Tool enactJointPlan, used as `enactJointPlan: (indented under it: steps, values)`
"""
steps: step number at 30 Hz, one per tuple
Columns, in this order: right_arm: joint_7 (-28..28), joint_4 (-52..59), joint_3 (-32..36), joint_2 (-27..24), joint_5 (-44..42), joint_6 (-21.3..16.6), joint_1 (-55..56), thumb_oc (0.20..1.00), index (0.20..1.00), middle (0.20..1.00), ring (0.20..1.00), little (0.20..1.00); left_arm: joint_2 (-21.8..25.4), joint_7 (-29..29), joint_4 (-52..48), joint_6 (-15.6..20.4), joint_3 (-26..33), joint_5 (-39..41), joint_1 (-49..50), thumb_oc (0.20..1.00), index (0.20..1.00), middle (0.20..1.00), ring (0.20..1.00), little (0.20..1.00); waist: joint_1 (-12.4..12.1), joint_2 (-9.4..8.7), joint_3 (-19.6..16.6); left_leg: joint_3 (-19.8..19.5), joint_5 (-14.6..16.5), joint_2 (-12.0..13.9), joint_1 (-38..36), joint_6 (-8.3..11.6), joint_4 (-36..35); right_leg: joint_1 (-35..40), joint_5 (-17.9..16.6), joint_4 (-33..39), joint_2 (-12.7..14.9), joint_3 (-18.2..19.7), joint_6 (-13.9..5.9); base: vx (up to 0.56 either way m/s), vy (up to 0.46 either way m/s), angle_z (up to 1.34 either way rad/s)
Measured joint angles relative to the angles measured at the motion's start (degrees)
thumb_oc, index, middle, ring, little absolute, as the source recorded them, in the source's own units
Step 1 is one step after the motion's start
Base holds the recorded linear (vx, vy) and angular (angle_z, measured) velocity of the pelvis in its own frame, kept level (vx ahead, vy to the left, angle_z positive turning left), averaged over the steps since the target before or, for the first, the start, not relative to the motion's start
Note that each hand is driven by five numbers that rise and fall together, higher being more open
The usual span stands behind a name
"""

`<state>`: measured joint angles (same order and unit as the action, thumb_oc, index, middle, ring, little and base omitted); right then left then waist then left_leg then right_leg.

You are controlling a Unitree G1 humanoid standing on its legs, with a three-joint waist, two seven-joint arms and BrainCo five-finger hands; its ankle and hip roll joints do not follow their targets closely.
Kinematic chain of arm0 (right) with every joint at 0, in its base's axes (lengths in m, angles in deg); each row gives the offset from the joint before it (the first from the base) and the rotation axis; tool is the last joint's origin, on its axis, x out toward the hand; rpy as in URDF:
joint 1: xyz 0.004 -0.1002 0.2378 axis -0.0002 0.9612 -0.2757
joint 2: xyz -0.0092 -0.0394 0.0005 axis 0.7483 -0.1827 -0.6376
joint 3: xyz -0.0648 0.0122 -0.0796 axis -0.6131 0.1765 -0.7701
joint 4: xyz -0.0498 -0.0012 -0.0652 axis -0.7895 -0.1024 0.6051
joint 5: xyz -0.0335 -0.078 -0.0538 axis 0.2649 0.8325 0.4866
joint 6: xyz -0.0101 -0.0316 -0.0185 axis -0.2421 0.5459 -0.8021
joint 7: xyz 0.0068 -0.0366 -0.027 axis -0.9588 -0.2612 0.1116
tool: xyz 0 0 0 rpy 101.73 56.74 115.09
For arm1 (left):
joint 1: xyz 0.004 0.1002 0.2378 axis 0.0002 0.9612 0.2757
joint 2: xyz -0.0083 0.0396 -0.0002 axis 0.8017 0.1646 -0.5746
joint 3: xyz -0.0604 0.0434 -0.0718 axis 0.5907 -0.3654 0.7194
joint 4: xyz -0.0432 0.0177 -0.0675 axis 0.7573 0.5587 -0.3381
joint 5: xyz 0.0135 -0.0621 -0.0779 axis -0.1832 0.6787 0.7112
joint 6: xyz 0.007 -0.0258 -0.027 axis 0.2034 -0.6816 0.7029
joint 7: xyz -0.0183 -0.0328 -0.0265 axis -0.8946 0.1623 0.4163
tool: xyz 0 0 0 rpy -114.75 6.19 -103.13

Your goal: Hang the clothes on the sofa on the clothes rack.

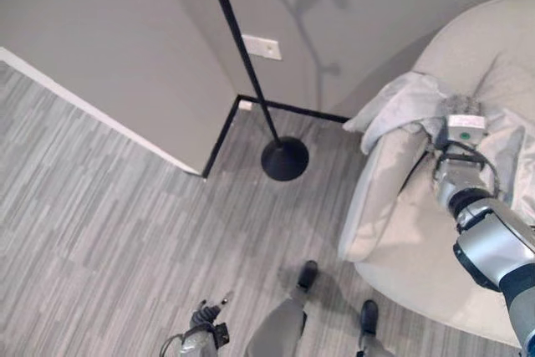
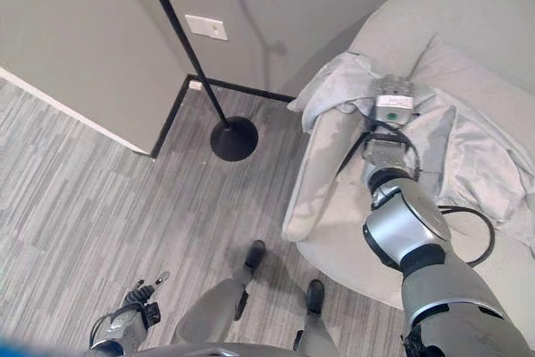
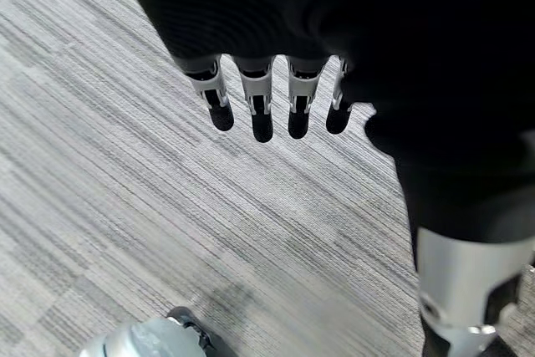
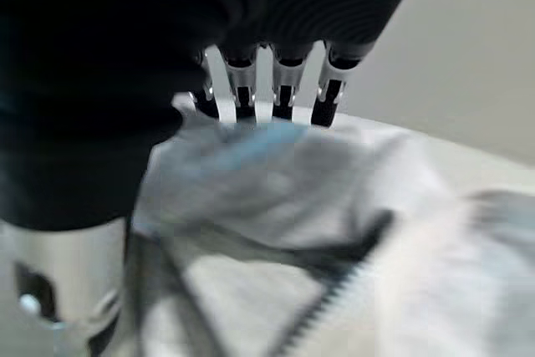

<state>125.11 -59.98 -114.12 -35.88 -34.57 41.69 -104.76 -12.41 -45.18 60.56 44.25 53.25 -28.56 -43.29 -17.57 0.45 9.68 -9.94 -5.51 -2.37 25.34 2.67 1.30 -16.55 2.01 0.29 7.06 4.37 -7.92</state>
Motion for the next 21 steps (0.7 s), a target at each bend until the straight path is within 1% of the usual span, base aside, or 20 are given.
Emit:
enactJointPlan:
  steps: [2,4,7,11,15,18,19,20,21]
  values:
    - [0.1,0.0,-0.1,-2.0,0.0,0.5,-0.4,1.0,1.0,1.0,1.0,1.0,0.1,-0.1,0.0,0.2,-0.9,1.2,0.0,1.0,1.0,1.0,1.0,1.0,-0.1,-0.04,0.0,0.2,0.0,-0.8,1.0,-0.01,0.4,-1.5,0.8,-1.6,0.9,0.2,-0.77,0.01,0.032,0.03]
    - [0.2,0.0,-0.2,-3.6,0.0,1.2,-0.7,1.0,1.0,1.0,1.0,1.0,0.2,-0.1,0.0,0.4,-0.9,1.5,-0.1,1.0,1.0,1.0,1.0,1.0,-0.4,-0.17,-0.1,0.4,0.0,-1.1,1.7,-0.02,0.5,-2.4,1.0,-2.2,1.2,0.4,-1.02,0.0,0.017,0.0]
    - [0.2,-0.2,-0.3,-4.5,0.1,1.8,-0.8,1.0,1.0,1.0,1.0,1.0,0.5,-0.4,-0.1,0.5,-1.1,1.5,-0.1,1.0,1.0,1.0,1.0,1.0,-0.6,-0.39,-0.3,0.6,0.0,-1.2,2.5,-0.03,0.8,-3.5,1.2,-2.8,1.3,0.6,-1.12,-0.03,0.053,-0.03]
    - [-0.2,-1.3,-0.1,-4.4,0.0,2.0,-0.7,1.0,1.0,1.0,1.0,1.0,0.4,-0.4,-1.5,0.5,-2.5,1.5,-0.1,1.0,1.0,1.0,1.0,1.0,-0.8,-0.14,-0.4,0.9,-0.3,-1.3,4.5,-0.36,1.0,-6.0,1.3,-3.8,1.3,1.1,-1.21,-0.01,0.045,-0.05]
    - [-0.7,-1.3,-0.1,-4.0,-0.1,1.8,0.5,1.0,1.0,1.0,1.0,1.0,0.4,-0.4,-1.7,0.6,-2.6,1.5,-0.2,1.0,1.0,1.0,1.0,1.0,-1.8,0.43,-0.7,1.1,-0.3,-1.8,4.7,-0.4,1.0,-6.5,1.7,-4.4,1.9,1.2,-1.73,0.0,0.033,0.02]
    - [-2.8,-1.4,-0.1,-2.3,-0.2,1.4,0.8,1.0,1.0,1.0,1.0,1.0,0.4,-0.2,-1.6,0.6,-2.5,1.5,0.1,1.0,1.0,1.0,1.0,1.0,-2.0,0.63,-0.8,1.3,-0.3,-2.4,5.7,-0.32,1.0,-8.0,2.1,-5.2,2.5,1.4,-2.1,0.01,0.029,0.01]
    - [-3.1,-1.4,0.0,-0.9,-1.8,1.4,1.1,0.74,0.74,0.74,0.74,0.74,0.4,-0.1,-1.1,0.5,-2.5,1.6,0.1,1.0,1.0,1.0,1.0,1.0,-2.0,0.67,-0.8,1.4,-0.3,-2.6,5.8,-0.33,1.3,-8.0,2.3,-5.4,2.8,1.5,-2.32,0.0,0.0,0.0]
    - [-3.5,-1.4,0.0,-0.9,-1.9,1.3,1.2,0.2,0.2,0.2,0.2,0.2,0.4,-0.1,-1.2,0.5,-2.5,1.6,0.0,1.0,1.0,1.0,1.0,1.0,-2.1,0.74,-0.9,1.3,-0.3,-2.7,5.8,-0.33,1.3,-7.9,2.3,-5.4,2.8,1.4,-2.36,0.0,0.0,0.0]
    - [-3.8,-1.4,0.0,-0.9,-2.1,1.4,1.1,0.2,0.2,0.2,0.2,0.2,0.4,-0.1,-1.2,0.5,-2.5,1.6,0.0,1.0,1.0,1.0,1.0,1.0,-2.3,0.74,-0.9,1.3,-0.3,-2.7,5.8,-0.33,1.3,-7.9,2.3,-5.4,2.9,1.4,-2.37,0.0,0.0,0.0]
